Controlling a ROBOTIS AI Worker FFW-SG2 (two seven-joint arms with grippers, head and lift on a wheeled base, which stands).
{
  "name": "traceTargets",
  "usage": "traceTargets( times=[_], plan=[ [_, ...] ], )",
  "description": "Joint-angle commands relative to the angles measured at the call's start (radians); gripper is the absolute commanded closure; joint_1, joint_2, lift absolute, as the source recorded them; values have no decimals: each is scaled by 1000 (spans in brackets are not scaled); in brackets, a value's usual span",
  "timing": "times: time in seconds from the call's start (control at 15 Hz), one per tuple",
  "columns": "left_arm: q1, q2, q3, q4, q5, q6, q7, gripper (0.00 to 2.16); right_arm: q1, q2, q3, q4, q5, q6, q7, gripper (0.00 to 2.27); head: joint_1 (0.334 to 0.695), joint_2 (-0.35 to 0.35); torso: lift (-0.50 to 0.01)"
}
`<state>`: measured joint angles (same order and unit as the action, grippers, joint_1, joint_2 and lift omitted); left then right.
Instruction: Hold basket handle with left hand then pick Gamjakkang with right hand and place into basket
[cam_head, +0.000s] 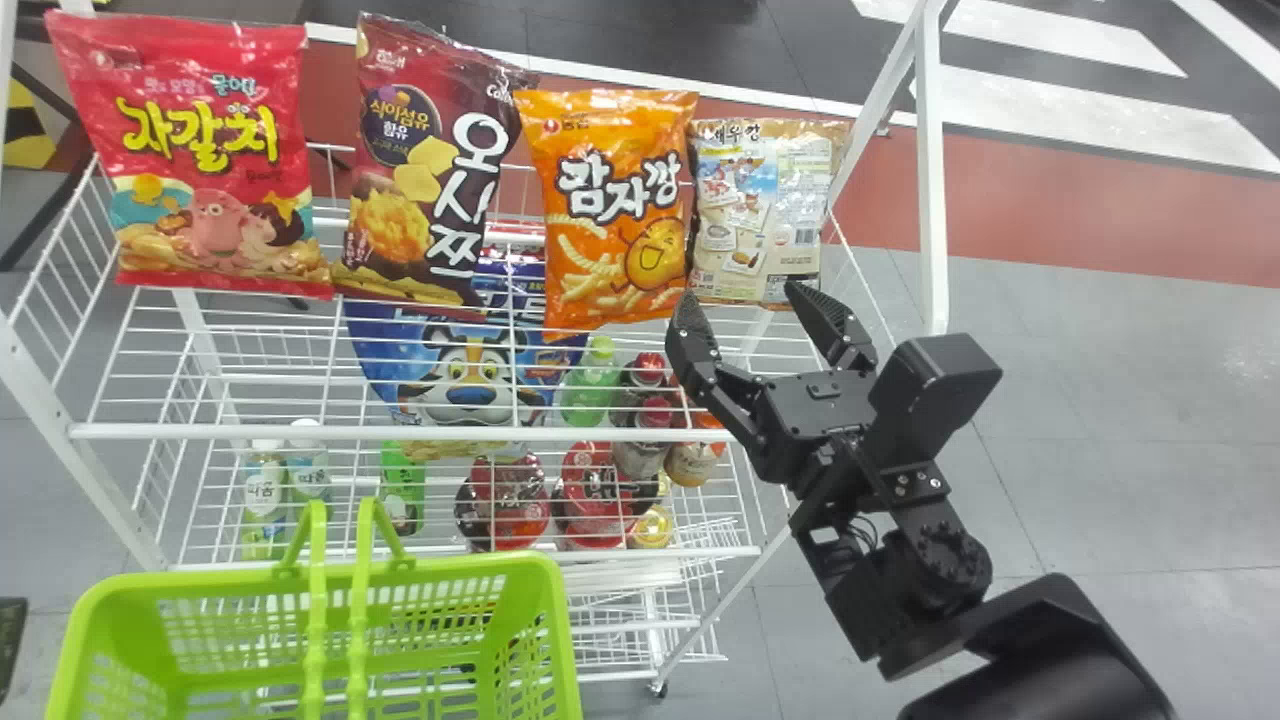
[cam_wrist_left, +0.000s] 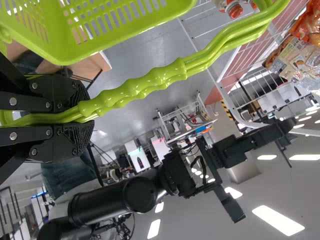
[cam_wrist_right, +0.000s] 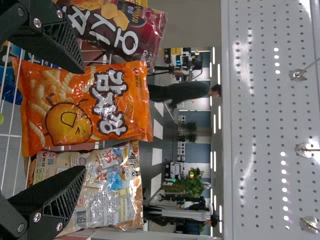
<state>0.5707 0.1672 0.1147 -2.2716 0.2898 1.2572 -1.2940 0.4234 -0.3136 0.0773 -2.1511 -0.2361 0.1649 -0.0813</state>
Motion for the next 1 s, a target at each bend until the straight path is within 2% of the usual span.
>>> traceTargets(
  times=[0.0,0.6,0.73,0.93],
  plan=[
    [0,0,0,7,14,3,-1,2145,-34,1,7,24,6,34,0,140,695,-263,-20],
    [3,-3,8,26,32,31,-1,2148,-161,2,50,112,15,95,0,140,695,-250,-20],
    [5,-5,6,26,29,31,-1,2145,-224,11,84,180,20,98,0,140,695,-237,-20],
    [11,-5,6,30,22,31,-1,2148,-321,45,128,283,26,98,0,140,695,-209,-20]
  ],
)
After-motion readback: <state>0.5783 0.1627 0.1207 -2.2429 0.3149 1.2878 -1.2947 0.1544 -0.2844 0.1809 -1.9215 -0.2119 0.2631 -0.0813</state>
